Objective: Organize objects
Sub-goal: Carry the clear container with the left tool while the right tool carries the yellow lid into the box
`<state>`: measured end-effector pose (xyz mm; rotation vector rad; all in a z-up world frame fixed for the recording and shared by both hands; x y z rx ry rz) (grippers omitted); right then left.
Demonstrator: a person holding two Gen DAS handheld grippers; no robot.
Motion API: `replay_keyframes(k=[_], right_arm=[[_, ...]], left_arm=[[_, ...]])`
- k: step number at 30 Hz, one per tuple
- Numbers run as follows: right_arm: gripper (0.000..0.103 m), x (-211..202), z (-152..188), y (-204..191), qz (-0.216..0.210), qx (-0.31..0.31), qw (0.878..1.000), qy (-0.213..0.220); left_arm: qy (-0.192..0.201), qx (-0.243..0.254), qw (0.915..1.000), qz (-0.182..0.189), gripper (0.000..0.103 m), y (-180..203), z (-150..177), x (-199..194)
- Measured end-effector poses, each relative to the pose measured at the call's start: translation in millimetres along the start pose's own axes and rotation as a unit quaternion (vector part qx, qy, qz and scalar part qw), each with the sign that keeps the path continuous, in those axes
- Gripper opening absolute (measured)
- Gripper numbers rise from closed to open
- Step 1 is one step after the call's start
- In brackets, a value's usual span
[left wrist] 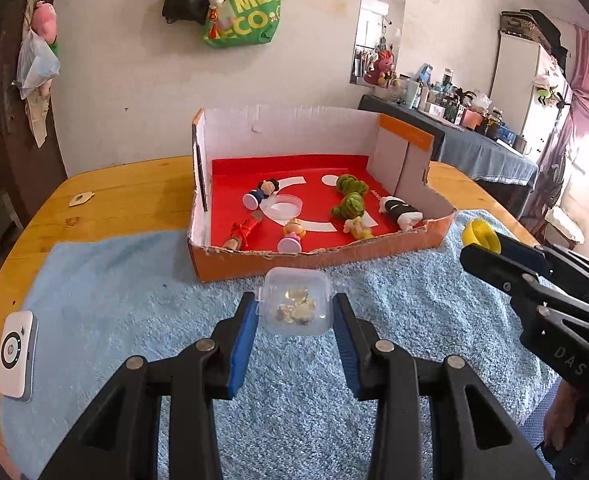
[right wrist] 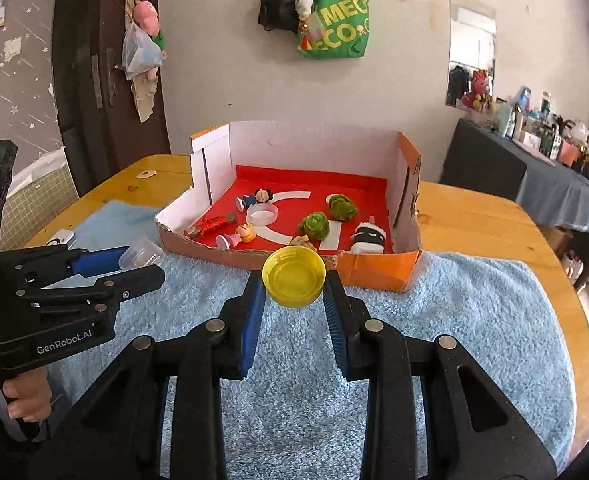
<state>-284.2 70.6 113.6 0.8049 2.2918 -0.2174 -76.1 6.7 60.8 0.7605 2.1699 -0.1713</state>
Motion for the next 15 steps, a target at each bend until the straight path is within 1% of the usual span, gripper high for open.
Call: replay_keyframes(k=[8,15], right_arm=[[0.029,2.0,-0.2,2.7,0.0,0.003,1.0,-0.002],[0.029,3.8,-5.3,2.4,-0.002,-0.001,1.0,-0.001]], left_arm=[[0.003,0.003,1.0,0.003,0.04,2.4,-2.5,-0.7],[0.004,0.007,0.9999,0.011,0.04,0.5,-10.9,-4.5]])
Point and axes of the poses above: each gripper's, at about its wrist camera, not at the fingertips, and x roughly the way its jaws point, y to its right, z to its underside, the point moved 2 cm from there along x, roughly the way its jaws point, and after that the axes turned 8 degrees about -y, right-handed, at the moved point
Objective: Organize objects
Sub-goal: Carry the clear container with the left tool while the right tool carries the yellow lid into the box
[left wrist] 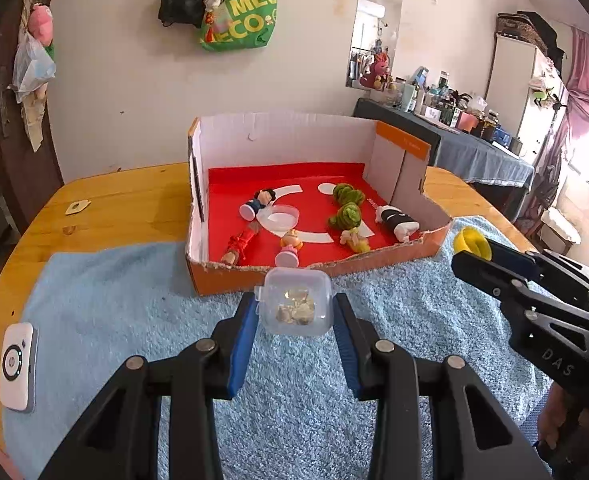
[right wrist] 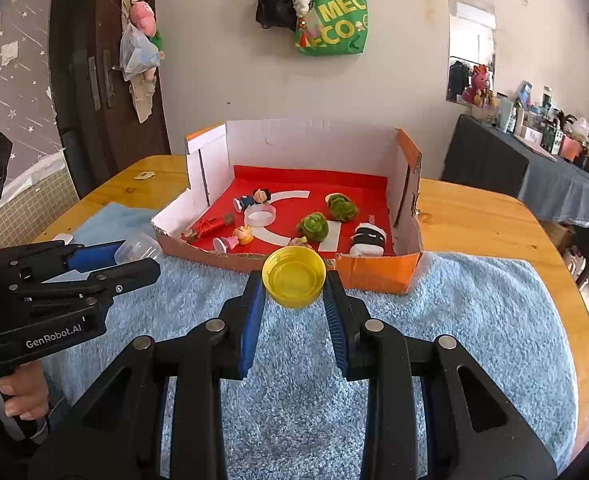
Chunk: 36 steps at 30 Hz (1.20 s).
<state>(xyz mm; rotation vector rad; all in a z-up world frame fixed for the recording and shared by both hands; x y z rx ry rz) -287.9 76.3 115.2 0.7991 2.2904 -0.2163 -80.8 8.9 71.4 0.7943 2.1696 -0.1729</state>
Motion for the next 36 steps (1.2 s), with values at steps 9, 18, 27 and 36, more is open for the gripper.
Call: replay_keyframes(k=[9,18,27,36], right_arm=[[0.029,3.9,-25.1,6.3,-0.008,-0.011,1.0,0.001],[0.029,24.8,-65.2,15.9,-0.015,-0.025,0.999,-0.024],[0.029,86.7,-126.6,27.7,0.001,-0.035,0.995,-0.094],[0.029,173.3,-154.1,47.0,0.017,-0.013,0.979,-0.201]], left_arm=[[-0.002,0.012,0.9999,0.004,0.04,1.5,-27.1,-0.1],[-0.027,0.011,0.9989,0.037,0.04,-4.4,-72.3,17.1],[-0.051,0.01,0.9984,0.021,0.04,-10.3,-133.5,65.5],[-0.138,-0.019,0.9902,0.012,0.04,-30.8,-181.4,146.2]])
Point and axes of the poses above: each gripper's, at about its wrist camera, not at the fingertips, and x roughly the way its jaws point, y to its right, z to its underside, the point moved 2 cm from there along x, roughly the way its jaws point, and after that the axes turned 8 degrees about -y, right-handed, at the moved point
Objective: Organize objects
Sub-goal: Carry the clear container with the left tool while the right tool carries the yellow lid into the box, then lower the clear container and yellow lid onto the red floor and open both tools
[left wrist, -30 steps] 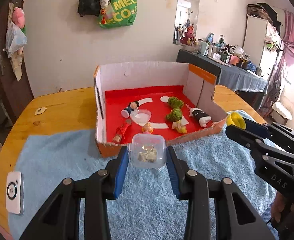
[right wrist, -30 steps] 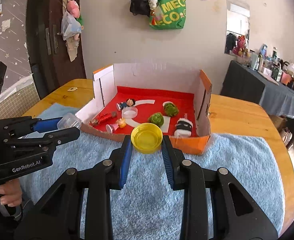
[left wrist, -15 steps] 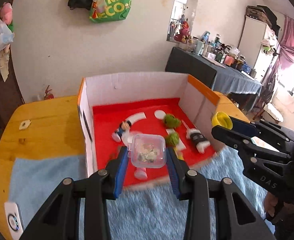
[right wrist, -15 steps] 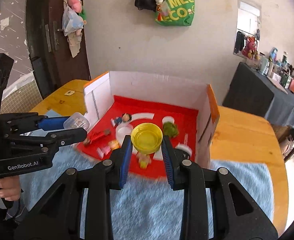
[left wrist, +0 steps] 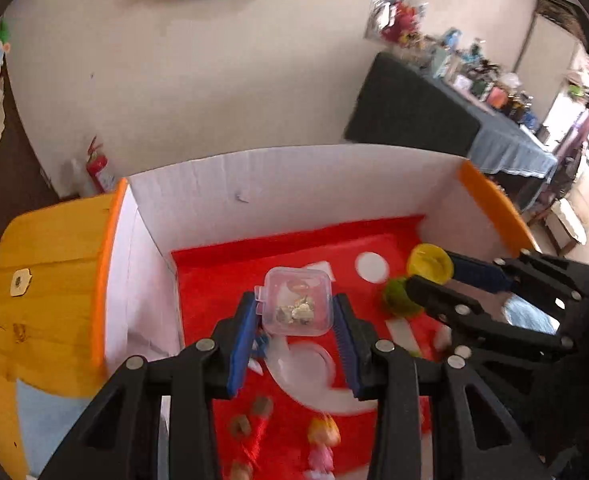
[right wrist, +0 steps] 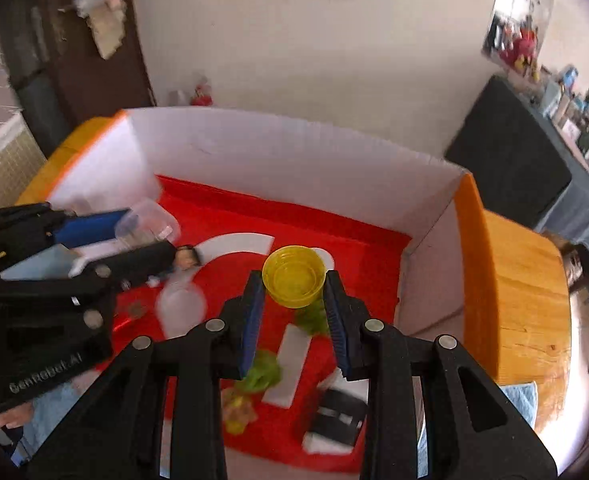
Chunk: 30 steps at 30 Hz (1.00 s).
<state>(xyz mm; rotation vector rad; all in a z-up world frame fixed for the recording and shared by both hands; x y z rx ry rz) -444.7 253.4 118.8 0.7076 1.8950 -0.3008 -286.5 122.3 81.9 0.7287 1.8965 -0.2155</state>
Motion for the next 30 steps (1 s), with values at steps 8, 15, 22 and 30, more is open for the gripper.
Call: replay_keyframes(k=[8,15,22,30], right_arm=[[0.029,39.7,-20.8,15.1,0.005,0.018,0.998,-0.06],[0.029,56.1,-20.0,21.0,0.006,0.029,0.996,-0.082],[0.029,65.2,-13.1,28.8,-0.002,0.037,0.994,-0.101],[0.029,61.7,-3.6,32.3,0.002,0.032,0.994,-0.101]], left_arm=[[-0.054,-0.014,0.9984,-0.01,0.04,-5.6,-27.0,44.5],[-0.09,-0.045,0.9948,-0.013,0.04,-10.4,-33.8,73.6],[-0.103,-0.052,0.9932,-0.016,0.04,-8.0,-31.6,81.1],[-0.102,-0.048,0.9934,-0.021,0.04,-1.9,-30.8,80.3]])
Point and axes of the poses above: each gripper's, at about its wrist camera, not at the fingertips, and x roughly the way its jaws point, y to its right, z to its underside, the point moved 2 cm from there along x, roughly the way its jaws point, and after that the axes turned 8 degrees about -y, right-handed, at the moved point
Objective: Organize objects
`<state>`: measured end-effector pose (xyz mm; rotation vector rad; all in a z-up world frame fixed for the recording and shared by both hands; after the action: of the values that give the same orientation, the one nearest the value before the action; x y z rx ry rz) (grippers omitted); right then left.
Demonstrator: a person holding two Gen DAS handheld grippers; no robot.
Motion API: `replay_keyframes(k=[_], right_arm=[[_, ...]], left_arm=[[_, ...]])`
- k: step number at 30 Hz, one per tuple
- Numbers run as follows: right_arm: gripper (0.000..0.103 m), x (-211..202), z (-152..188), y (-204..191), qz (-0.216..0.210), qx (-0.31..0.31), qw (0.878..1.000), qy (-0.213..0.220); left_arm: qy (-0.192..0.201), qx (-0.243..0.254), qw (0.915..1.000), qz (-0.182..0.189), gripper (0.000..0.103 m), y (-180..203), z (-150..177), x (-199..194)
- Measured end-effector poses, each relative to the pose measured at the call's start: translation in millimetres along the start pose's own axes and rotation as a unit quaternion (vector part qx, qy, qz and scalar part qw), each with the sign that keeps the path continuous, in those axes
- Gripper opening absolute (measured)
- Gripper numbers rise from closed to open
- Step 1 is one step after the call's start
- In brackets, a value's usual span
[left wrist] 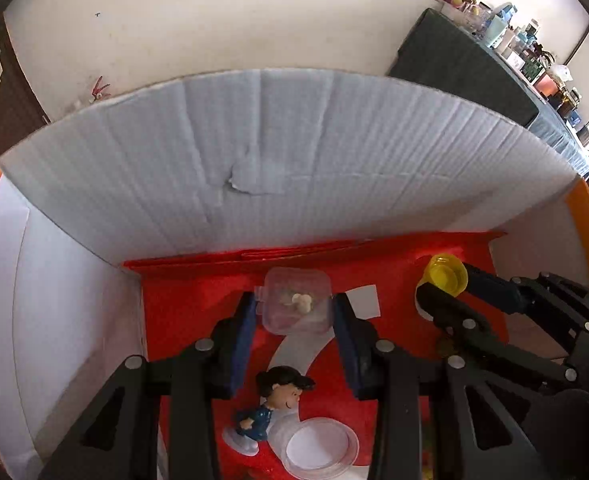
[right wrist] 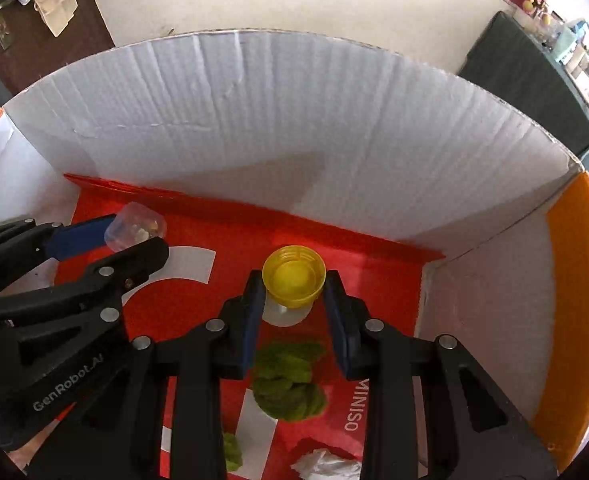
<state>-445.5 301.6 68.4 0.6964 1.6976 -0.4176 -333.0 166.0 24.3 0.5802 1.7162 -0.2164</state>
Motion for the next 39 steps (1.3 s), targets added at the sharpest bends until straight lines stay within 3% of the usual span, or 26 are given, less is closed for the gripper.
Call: replay_keyframes(k=[4,23,39], right_arm=[[0.029,-1.8,7.8,-2.9,0.016,-0.013,1.0,0.004],[0.032,-15.7,41.4,8.0,0.011,-0.007,1.0,0.003],[0.032,-50.8,75.2,15.6,0.019,-0.009,0.999,0.027]], left_arm=[[0.0,0.002,1.0,0.002,0.04,0.0,-1.8,-1.5],[-0.002,0.003,0.9999,0.015,0.043,-15.4,-6.9,0.5],[0.01,0.012,0.9997,0.017,0.043,-9.2,-3.7,-15.5]])
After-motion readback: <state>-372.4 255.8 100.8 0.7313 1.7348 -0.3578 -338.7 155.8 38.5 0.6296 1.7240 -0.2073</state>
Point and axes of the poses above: each gripper's, at about its wrist camera, not at the fingertips, and x roughly the way its jaws point, y to its right, z to its underside, the point moved 2 cm from there along x, roughly the way its jaws point, and after that the axes turned 8 degrees about -y, right-handed, at the moved point
